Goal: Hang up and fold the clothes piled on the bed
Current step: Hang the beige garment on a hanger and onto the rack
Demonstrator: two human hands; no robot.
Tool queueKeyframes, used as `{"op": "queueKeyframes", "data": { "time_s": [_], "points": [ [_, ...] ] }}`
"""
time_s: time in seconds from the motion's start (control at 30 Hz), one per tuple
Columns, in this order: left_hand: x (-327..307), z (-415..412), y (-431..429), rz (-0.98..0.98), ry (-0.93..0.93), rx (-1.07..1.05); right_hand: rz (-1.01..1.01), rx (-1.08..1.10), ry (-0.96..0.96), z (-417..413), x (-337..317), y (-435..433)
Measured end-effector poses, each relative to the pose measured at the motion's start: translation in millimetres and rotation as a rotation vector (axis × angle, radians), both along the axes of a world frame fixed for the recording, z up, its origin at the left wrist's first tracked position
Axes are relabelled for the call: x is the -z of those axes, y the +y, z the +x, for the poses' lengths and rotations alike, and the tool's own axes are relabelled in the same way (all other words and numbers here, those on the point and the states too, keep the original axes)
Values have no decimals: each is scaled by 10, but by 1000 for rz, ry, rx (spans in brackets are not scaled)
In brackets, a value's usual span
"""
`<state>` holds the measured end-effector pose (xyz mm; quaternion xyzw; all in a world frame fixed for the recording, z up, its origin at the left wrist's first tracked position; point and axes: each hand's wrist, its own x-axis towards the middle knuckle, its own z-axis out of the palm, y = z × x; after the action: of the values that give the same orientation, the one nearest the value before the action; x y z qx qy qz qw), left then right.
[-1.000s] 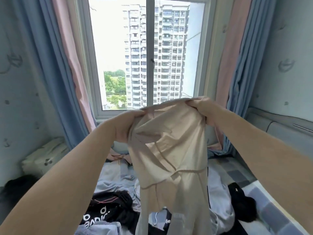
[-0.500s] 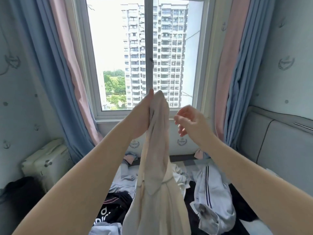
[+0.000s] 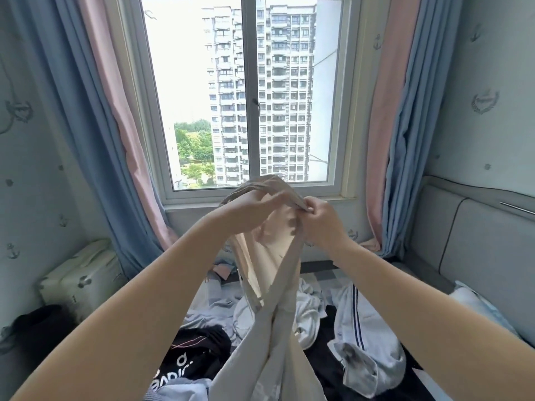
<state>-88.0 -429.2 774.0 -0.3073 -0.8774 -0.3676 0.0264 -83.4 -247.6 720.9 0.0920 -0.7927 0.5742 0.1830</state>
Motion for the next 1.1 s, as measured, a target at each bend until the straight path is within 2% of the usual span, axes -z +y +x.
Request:
{"op": "queueKeyframes", "data": {
  "time_s": [0.1, 0.17, 0.23, 0.33, 0.43, 0.6, 0.7, 0.87, 1.0, 1.1],
  "points": [
    [254, -118, -188, -507, 118, -346, 7, 59, 42, -55, -102, 151],
    [453, -157, -256, -740, 317, -454, 37, 99, 71, -102, -193, 238],
    [597, -209, -308, -802, 472, -504, 51, 114, 105, -139, -319, 331],
    [723, -279, -420, -798, 556, -633, 50, 139, 187, -137, -625, 437],
    [745, -394, -454, -678, 582, -724, 52, 82, 215, -85, -975, 466],
    [488, -501, -70, -232, 459, -773, 14, -8, 266, -82, -1529, 436],
    [309, -496, 80, -36, 503, -819, -2, -23, 310, -115, -1768, 419],
    [130, -566, 21, 99, 624, -624, 12, 28, 351, -100, -2002, 555],
    [146, -613, -103, 218, 719, -660, -26, 58, 330, -54, -2028, 665],
    [404, -672, -183, 353, 572, -730, -177, 55, 223, -59, -1974, 699]
  ]
}}
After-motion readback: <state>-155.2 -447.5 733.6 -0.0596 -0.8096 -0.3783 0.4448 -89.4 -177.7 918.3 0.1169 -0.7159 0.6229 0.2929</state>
